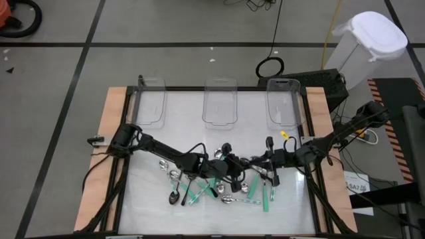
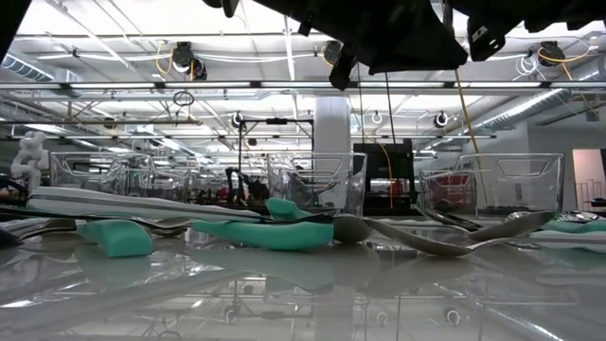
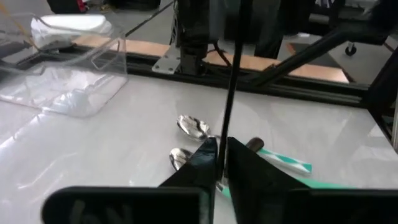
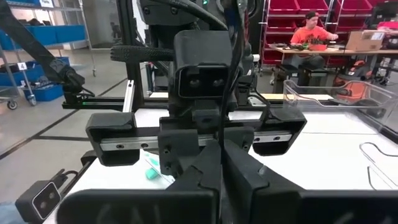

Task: Sort silverware by color (type)
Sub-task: Put the black spoon into the right transparent bin

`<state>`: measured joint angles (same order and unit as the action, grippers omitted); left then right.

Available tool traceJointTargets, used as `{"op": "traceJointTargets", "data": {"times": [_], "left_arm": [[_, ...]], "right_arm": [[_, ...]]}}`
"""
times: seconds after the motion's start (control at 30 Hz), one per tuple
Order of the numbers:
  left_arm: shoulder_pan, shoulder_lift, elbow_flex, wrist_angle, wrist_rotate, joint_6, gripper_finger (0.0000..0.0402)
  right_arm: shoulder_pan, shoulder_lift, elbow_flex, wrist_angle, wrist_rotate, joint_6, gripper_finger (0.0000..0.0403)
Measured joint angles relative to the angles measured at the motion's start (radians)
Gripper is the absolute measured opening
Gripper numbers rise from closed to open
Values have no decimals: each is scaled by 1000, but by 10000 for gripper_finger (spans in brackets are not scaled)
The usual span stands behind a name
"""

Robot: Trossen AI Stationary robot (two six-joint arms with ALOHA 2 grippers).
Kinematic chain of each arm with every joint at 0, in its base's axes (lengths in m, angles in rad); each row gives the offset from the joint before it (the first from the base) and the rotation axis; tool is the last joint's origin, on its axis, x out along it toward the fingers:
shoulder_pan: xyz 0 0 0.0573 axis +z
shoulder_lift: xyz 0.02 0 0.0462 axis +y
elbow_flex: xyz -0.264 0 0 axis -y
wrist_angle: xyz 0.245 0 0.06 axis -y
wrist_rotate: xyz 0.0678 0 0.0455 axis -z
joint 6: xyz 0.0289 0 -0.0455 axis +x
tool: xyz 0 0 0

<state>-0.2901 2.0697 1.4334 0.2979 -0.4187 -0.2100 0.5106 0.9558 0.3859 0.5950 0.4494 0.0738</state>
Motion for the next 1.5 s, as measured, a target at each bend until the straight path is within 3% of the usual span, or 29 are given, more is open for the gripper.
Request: {"op": "traceJointTargets", "data": {"times": [0.33,0.57,0.77,1.03,1.27,1.4,1.5], "left_arm": [[-1,0,0,-110,-3,-29,137],[-6,-55,0,-312,-26,-31,144],[-1,-135,0,-444,-28,-1,145],[0,-218,0,-558,-35,20,145],[0,-232,0,-673,-36,29,145],[0,-232,0,-682,-37,29,145],[1,-232,0,-686,-37,31,145]], "right_arm": [[0,0,0,-15,47,0,1],[-13,-40,21,-103,147,-3,1],[-81,-117,170,-424,157,-26,0],[-260,-227,337,-715,150,-156,0],[-488,-340,371,-978,150,-88,0],[-633,-347,371,-1067,144,-55,0],[-742,-328,368,-1095,78,-51,0]]}}
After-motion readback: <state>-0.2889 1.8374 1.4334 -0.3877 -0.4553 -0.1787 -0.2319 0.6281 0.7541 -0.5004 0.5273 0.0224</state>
